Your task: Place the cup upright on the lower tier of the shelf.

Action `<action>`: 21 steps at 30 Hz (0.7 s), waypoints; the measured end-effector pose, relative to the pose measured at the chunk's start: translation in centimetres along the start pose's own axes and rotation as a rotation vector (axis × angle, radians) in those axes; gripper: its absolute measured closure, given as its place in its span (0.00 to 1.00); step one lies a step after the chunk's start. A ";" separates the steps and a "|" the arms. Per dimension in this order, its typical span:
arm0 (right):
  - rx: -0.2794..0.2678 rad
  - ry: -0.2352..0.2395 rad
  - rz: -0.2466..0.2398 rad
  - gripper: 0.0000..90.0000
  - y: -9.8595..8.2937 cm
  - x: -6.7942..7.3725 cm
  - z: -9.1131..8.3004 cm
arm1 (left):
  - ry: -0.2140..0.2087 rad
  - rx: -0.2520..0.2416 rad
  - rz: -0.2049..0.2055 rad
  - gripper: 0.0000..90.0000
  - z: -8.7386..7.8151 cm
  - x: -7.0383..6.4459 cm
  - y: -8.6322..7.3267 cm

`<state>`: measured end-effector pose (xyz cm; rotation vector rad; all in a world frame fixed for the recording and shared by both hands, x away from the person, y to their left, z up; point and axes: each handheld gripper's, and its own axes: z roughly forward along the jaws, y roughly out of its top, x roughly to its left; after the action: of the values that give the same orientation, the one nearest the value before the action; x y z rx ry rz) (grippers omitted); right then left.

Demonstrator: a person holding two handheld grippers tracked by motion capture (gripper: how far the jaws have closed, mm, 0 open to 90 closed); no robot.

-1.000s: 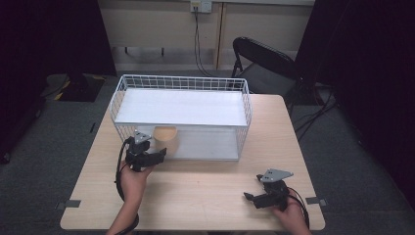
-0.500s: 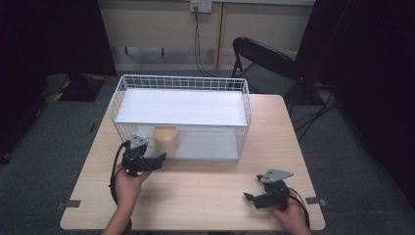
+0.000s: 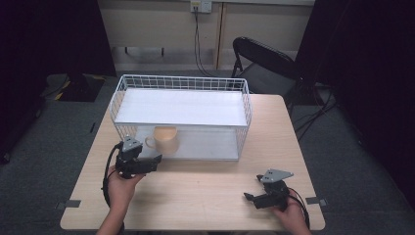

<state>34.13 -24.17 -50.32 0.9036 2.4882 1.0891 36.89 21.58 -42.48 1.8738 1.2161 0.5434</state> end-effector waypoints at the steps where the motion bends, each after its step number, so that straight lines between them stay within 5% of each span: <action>1: 0.000 0.000 0.000 0.15 0.0 0.0 0.0 | 0.000 0.004 0.007 0.19 -0.1 0.1 -0.1; 21: 0.000 0.000 0.000 0.15 0.0 0.0 0.0 | 0.004 0.023 -0.007 0.19 -2.1 2.3 -2.2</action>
<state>34.13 -24.17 -50.32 0.9035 2.4880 1.0889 35.23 24.94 -43.31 1.8878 1.2359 0.5320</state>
